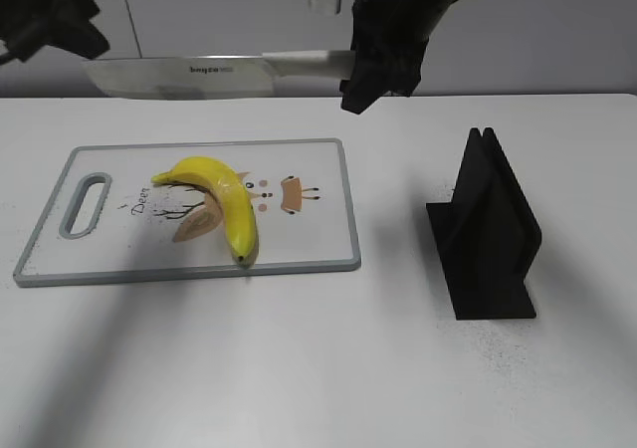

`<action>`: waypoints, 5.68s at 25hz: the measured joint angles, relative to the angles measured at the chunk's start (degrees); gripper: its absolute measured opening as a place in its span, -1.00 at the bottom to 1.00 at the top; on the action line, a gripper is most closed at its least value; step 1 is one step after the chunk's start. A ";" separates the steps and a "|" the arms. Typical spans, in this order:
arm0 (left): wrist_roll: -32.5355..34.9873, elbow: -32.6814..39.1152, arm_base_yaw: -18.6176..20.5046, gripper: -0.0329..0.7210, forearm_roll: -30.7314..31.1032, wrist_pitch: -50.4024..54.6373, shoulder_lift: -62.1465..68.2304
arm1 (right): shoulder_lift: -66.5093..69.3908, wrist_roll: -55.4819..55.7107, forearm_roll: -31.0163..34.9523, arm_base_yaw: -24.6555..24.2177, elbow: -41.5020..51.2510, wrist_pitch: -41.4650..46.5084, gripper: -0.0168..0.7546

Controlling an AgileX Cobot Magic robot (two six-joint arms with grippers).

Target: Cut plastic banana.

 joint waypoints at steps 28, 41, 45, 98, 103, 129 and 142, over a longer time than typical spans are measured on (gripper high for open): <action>2.68 -1.11 -1.52 -0.91 1.25 3.03 8.66 | 1.51 -2.90 0.04 -0.19 0.00 -3.04 -0.44; 1.82 -2.35 -1.76 -0.91 -2.43 0.50 29.50 | 16.59 -2.72 -2.77 -0.69 -1.06 -4.32 -0.44; 1.39 -2.82 -1.76 -0.91 -1.93 0.90 29.26 | 16.52 -1.86 -3.48 -0.58 -1.84 -3.55 -0.44; -21.10 -1.48 -1.05 0.80 -6.96 -10.16 6.39 | 7.26 6.73 -6.36 -0.20 -7.60 1.05 -0.45; -44.33 -4.87 2.01 0.68 4.19 -8.64 5.66 | 7.25 19.38 -7.57 -0.20 -7.60 1.05 -0.45; -68.87 13.60 11.29 0.65 23.32 13.52 -15.05 | -18.99 67.01 -10.81 -0.27 13.68 1.10 -0.45; -70.15 36.99 11.29 0.65 24.75 13.76 -49.12 | -42.31 73.92 -10.67 -0.27 49.20 -10.59 -0.45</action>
